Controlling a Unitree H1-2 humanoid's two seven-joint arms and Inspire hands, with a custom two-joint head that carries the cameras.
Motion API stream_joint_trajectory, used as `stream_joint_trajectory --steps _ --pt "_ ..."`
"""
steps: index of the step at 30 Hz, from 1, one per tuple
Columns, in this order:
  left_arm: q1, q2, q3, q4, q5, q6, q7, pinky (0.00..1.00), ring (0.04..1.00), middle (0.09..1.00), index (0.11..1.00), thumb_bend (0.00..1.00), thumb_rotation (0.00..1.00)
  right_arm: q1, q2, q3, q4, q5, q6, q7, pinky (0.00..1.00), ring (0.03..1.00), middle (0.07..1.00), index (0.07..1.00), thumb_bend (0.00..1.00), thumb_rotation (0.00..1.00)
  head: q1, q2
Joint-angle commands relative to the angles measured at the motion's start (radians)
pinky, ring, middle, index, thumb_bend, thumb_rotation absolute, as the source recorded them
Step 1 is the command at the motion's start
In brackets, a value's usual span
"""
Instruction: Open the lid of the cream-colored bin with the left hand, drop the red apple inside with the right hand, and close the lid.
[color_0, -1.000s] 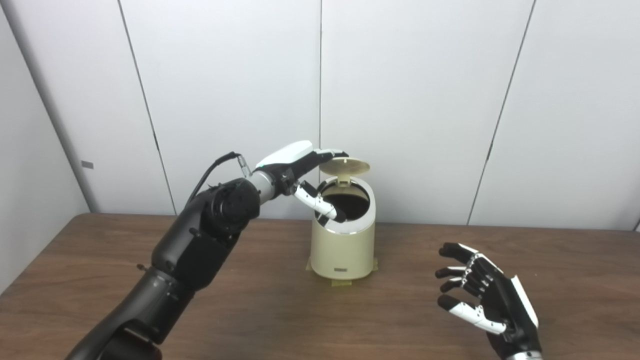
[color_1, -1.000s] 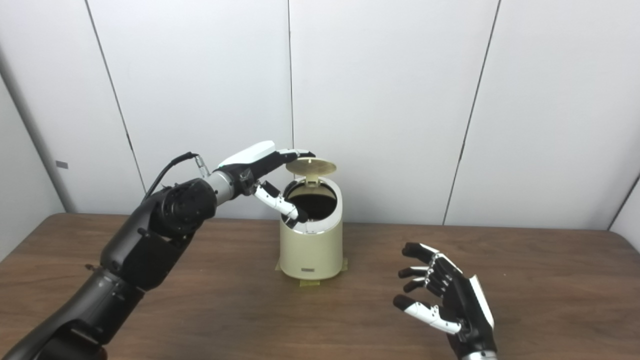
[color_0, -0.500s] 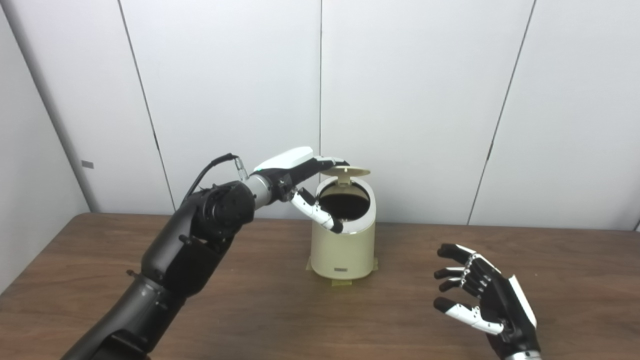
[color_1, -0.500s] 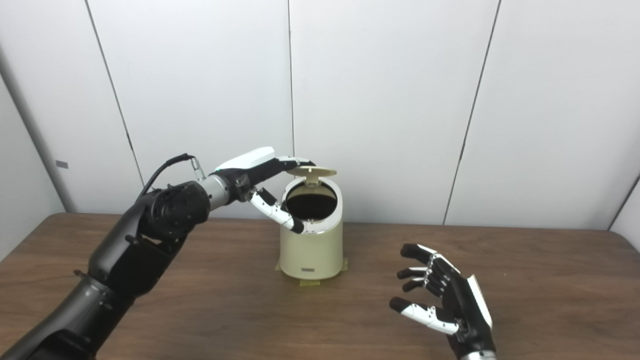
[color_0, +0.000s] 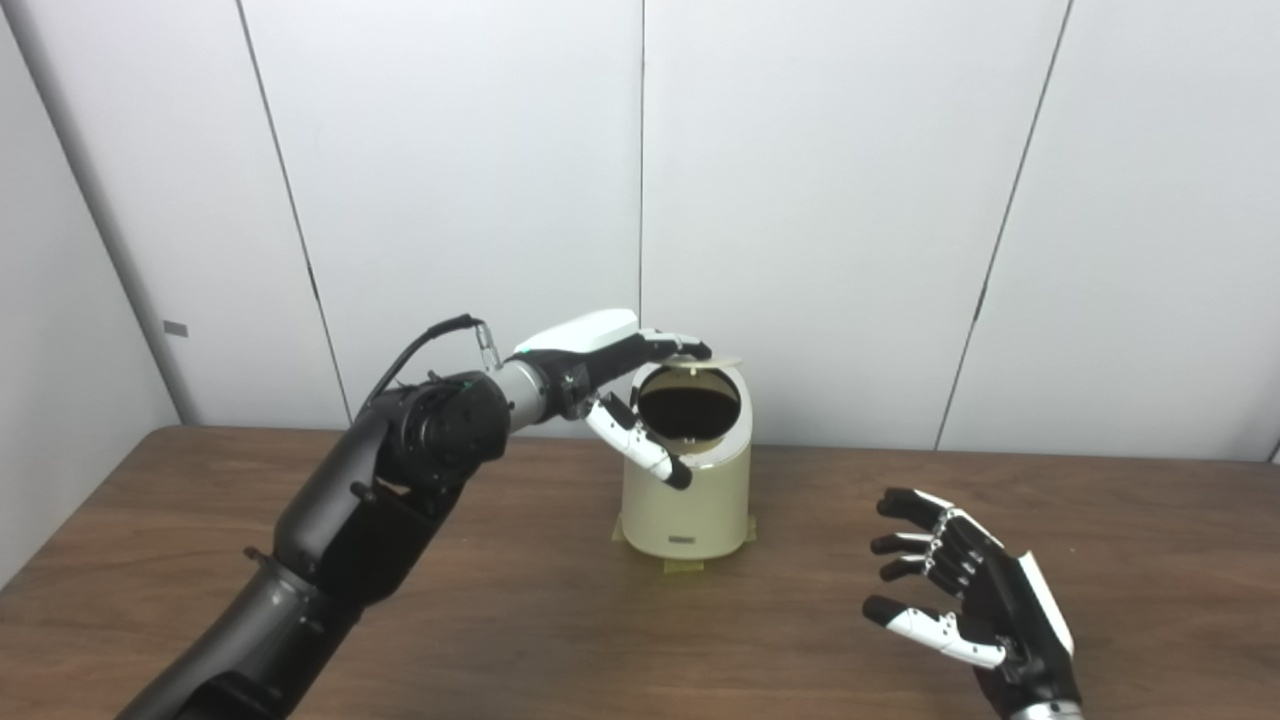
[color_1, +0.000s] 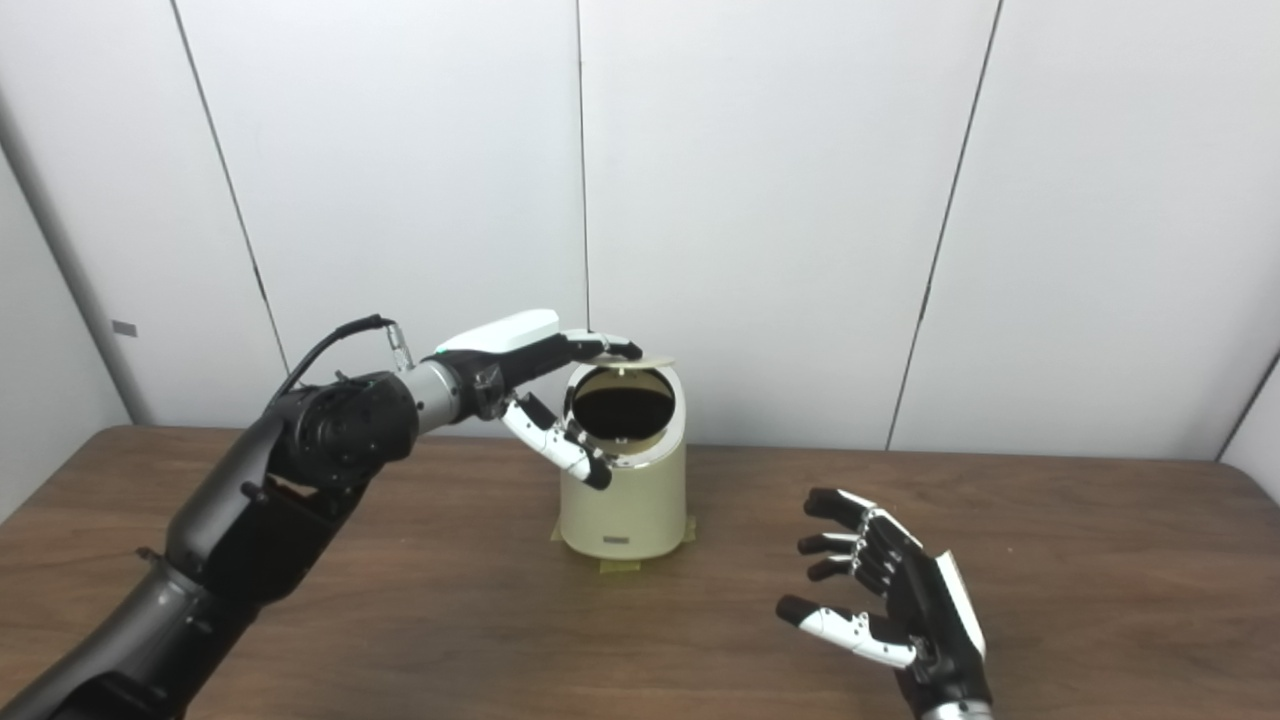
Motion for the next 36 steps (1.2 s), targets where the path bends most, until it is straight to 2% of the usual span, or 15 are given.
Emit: stream_joint_trajectory --steps 1,7,12,15,24,30,33,36 --pt "-0.045 0.024 0.003 -0.024 0.005 -0.023 -0.001 1.00 1.000 0.940 0.921 1.00 0.36 -0.038 -0.005 0.001 -0.040 -0.001 -0.013 -0.008 0.52 0.638 0.757 0.728 0.77 0.27 -0.001 0.002" --pt "-0.036 0.042 -0.020 -0.017 0.032 -0.064 -0.005 1.00 1.000 0.931 0.909 1.00 0.37 -0.036 -0.002 0.004 -0.054 -0.011 0.008 -0.014 0.52 0.637 0.758 0.724 0.77 0.27 -0.004 0.007" --pt "-0.027 0.051 -0.029 -0.020 0.041 -0.064 -0.013 1.00 1.000 0.926 0.905 1.00 0.35 -0.034 -0.002 0.005 -0.063 -0.014 0.020 -0.018 0.53 0.640 0.761 0.720 0.78 0.28 -0.004 0.012" --pt "-0.026 0.059 -0.042 -0.015 0.062 -0.087 -0.009 1.00 1.000 0.922 0.904 1.00 0.35 -0.033 -0.003 0.007 -0.067 -0.018 0.027 -0.018 0.52 0.642 0.764 0.720 0.78 0.29 -0.004 0.013" --pt "-0.017 0.062 -0.057 -0.032 0.106 -0.088 -0.021 1.00 1.000 0.906 0.898 1.00 0.35 -0.027 0.005 0.008 -0.087 -0.015 0.061 -0.022 0.53 0.651 0.766 0.720 0.79 0.29 -0.007 0.023" --pt "-0.002 0.058 -0.071 -0.024 0.125 -0.134 -0.004 1.00 1.000 0.903 0.884 1.00 0.34 -0.029 0.007 0.011 -0.096 -0.024 0.067 -0.024 0.53 0.648 0.765 0.722 0.78 0.29 -0.017 0.034" --pt "0.025 0.059 -0.095 -0.025 0.159 -0.205 0.026 1.00 1.000 0.896 0.886 1.00 0.35 -0.031 0.008 0.011 -0.094 -0.021 0.063 -0.022 0.53 0.644 0.759 0.721 0.78 0.28 -0.016 0.038" --pt "0.044 0.061 -0.130 -0.030 0.219 -0.230 0.029 1.00 1.000 0.905 0.900 1.00 0.38 -0.033 0.003 0.013 -0.090 -0.022 0.053 -0.017 0.53 0.645 0.766 0.727 0.79 0.31 -0.018 0.040"
